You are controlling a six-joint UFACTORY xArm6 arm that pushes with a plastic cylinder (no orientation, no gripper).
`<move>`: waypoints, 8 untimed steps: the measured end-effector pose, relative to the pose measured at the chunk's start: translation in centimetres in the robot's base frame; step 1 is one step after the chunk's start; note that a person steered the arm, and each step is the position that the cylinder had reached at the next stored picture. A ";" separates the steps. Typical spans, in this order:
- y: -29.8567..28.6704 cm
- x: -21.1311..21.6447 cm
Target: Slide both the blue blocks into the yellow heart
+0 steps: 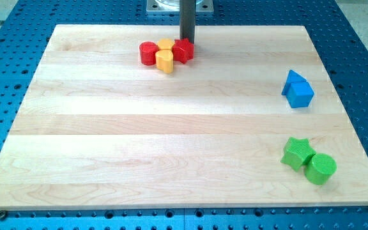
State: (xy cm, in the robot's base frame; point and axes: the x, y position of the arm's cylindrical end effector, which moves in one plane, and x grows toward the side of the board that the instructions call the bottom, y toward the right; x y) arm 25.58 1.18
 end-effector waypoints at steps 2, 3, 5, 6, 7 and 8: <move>0.6 1.5; 9.7 1.7; 29.4 10.6; 28.6 13.9; 16.5 12.7; 5.4 11.3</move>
State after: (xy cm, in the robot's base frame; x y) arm 36.90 6.58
